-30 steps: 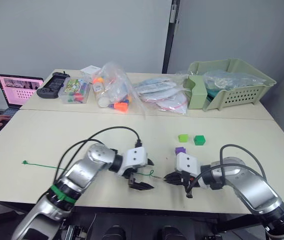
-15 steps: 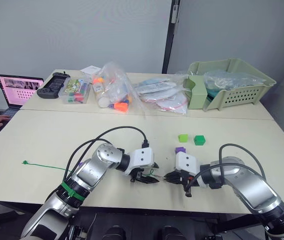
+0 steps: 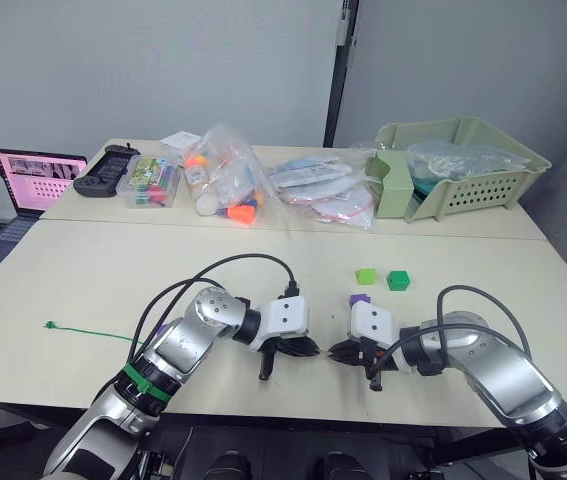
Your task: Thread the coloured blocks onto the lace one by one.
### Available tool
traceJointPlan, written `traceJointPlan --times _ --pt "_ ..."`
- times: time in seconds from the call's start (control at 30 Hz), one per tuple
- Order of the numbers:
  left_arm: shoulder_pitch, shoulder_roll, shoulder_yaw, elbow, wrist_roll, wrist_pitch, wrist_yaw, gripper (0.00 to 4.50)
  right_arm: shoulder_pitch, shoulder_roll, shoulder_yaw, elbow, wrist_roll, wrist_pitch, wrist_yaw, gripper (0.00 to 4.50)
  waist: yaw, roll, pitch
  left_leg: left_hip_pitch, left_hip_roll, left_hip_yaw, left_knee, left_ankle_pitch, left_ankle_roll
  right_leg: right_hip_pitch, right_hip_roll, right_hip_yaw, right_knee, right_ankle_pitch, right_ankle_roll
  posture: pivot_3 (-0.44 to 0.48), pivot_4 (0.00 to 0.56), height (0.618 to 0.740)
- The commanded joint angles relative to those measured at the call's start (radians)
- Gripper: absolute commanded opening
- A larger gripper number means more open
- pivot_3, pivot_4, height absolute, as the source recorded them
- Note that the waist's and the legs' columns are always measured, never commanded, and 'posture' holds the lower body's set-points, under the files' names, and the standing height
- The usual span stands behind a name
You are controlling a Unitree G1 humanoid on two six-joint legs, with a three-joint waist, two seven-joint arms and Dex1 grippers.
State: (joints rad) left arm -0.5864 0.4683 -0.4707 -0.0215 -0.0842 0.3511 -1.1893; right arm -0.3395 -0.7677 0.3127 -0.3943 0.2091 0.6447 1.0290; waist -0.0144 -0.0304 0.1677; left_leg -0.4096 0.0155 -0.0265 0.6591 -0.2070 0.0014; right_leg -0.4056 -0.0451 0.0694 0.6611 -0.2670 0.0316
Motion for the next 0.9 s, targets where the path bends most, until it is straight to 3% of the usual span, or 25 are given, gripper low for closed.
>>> traceJointPlan --times 0.03,0.27,0.47,0.67,0.77,0.9 --pt "-0.015 -0.013 0.031 -0.012 -0.028 0.001 0.003 0.04 -0.006 0.016 -0.026 -0.043 0.025 0.020 -0.019 0.00 0.000 0.000 0.000 0.000 0.000 0.000 0.000 0.000 0.000 0.000 0.000 0.000 0.000 0.000 0.000 0.000 0.150 0.740" --pt "-0.012 -0.004 0.036 -0.018 -0.026 0.000 -0.006 0.00 0.080 0.049 -0.169 -0.138 0.107 0.127 -0.124 2.36 0.002 0.000 0.000 -0.001 0.000 0.000 0.000 0.000 0.000 0.000 0.000 0.000 0.000 0.000 0.000 0.000 0.150 0.740" --pt "-0.005 0.012 0.038 -0.020 -0.027 -0.007 -0.007 0.00 0.313 0.233 -0.460 -0.267 0.138 0.232 -0.427 4.44 0.004 0.000 0.000 -0.001 0.000 -0.002 0.000 0.000 0.000 0.000 0.000 0.000 -0.001 0.000 0.000 0.000 0.150 0.740" --pt "-0.003 0.020 0.036 -0.020 -0.027 -0.009 -0.010 0.00 0.359 0.417 -0.491 -0.246 0.008 0.184 -0.727 4.44 -0.005 0.000 0.000 0.000 0.000 0.000 0.000 0.000 0.000 0.000 0.000 0.001 0.001 0.000 0.001 0.000 0.150 0.740" --pt "-0.002 0.022 0.035 -0.022 -0.027 -0.009 -0.011 0.00 0.311 0.491 -0.476 -0.183 -0.066 0.134 -0.852 4.44 -0.007 0.000 0.000 0.000 0.000 0.000 0.000 0.000 0.000 0.000 0.001 0.001 0.001 0.000 0.001 0.000 0.150 0.740" --pt "0.007 0.032 0.037 -0.028 -0.025 -0.010 -0.009 0.00 0.152 0.535 -0.485 0.045 -0.104 0.020 -0.925 4.44 -0.008 0.001 0.000 0.001 0.000 0.000 0.000 0.000 0.000 0.000 0.000 0.002 0.000 0.000 0.000 0.000 0.150 0.740"
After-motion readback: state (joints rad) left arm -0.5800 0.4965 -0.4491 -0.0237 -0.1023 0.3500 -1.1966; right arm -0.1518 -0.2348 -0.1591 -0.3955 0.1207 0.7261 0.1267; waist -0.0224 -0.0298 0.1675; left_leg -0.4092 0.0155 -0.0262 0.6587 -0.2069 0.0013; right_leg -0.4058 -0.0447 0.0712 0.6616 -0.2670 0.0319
